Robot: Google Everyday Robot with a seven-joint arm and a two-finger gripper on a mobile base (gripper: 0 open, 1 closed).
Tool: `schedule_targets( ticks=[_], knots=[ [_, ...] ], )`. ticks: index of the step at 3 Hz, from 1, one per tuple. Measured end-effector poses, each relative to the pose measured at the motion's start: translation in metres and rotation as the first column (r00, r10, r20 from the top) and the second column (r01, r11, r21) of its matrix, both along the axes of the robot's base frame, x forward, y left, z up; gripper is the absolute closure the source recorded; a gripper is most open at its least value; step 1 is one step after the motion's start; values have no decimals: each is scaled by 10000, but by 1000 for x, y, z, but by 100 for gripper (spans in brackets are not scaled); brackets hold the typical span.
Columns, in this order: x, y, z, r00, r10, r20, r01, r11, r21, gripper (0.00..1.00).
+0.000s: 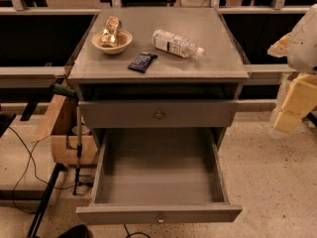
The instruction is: Place rxbar blueberry into middle drawer
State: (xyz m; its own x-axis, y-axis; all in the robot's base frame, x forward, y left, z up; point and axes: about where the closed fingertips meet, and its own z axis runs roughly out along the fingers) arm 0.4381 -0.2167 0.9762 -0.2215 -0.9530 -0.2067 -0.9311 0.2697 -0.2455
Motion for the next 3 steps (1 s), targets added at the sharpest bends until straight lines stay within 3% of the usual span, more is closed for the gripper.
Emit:
schedule_targets(
  ticks=[1, 2, 3],
  knots=[
    [0, 0, 0, 10000, -3, 2, 3, 10000, 5, 0],
    [14, 12, 2, 9988, -472, 144, 462, 9969, 633, 0],
    [43, 27, 6, 9881, -1513, 276, 1412, 9637, 2265, 0]
  ],
)
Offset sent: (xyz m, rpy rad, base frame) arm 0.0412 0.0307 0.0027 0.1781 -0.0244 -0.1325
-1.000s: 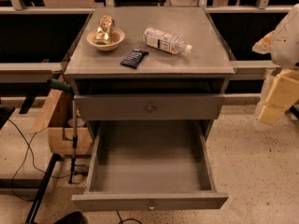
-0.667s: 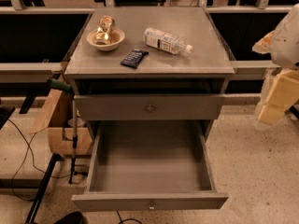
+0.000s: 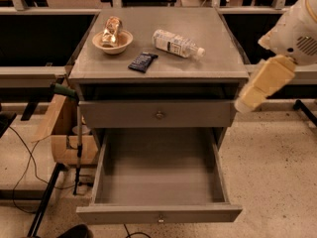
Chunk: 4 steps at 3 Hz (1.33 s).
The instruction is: Place rxbar blueberry into middle drawer
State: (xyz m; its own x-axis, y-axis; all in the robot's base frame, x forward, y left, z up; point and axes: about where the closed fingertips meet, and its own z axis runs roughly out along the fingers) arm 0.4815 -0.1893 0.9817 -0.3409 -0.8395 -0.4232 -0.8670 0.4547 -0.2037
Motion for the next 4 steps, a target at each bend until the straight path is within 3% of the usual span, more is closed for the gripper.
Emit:
schedule_targets(
  ticks=[1, 2, 3, 4],
  knots=[
    [44, 43, 9, 9950, -976, 228, 903, 9716, 2190, 0],
    [88, 89, 20, 9801, -1979, 164, 1776, 9105, 3734, 0],
    [88, 89, 20, 9801, -1979, 164, 1776, 9105, 3734, 0],
    [86, 87, 22, 9774, -2102, 237, 1844, 9014, 3917, 0]
  ],
)
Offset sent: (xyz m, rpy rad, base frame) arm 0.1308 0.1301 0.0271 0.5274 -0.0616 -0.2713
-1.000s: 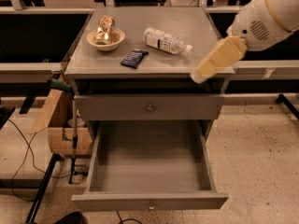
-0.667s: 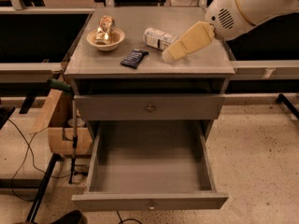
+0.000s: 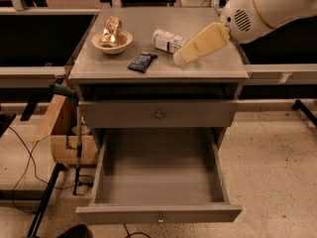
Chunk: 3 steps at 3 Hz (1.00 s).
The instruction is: Place rxbar blueberry into middle drawer
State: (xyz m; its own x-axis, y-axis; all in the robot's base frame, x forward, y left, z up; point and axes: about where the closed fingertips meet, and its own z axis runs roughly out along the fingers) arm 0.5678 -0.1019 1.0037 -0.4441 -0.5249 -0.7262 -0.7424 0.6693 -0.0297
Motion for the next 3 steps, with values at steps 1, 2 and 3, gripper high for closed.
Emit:
schedule_targets(
  ticks=[1, 2, 3],
  knots=[
    [19, 15, -21, 9994, -356, -30, 357, 9990, 286, 0],
    [56, 38, -47, 9947, -1027, 106, 1012, 9903, 951, 0],
    [94, 70, -76, 9880, -1538, 121, 1498, 9751, 1633, 0]
  ],
)
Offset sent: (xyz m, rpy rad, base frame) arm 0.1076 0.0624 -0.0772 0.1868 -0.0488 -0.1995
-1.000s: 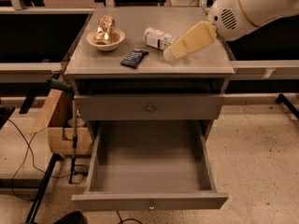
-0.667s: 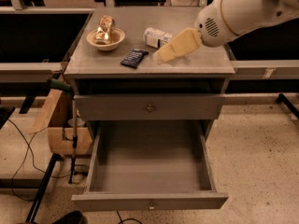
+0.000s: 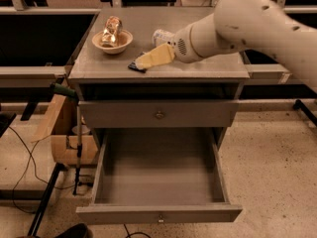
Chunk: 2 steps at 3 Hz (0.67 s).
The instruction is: Place rxbar blueberry into middle drawer
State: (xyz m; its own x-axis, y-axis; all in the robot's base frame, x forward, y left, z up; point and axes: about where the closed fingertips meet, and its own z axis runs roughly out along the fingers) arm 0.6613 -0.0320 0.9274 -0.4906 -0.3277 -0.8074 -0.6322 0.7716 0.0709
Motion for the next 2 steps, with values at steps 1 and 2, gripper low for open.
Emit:
schedule_targets(
  ticks=[1, 2],
  knots=[
    [38, 37, -20, 9994, -180, 307, 163, 9985, 527, 0],
    [69, 76, -39, 9989, 158, 445, -191, 9970, 747, 0]
  ],
)
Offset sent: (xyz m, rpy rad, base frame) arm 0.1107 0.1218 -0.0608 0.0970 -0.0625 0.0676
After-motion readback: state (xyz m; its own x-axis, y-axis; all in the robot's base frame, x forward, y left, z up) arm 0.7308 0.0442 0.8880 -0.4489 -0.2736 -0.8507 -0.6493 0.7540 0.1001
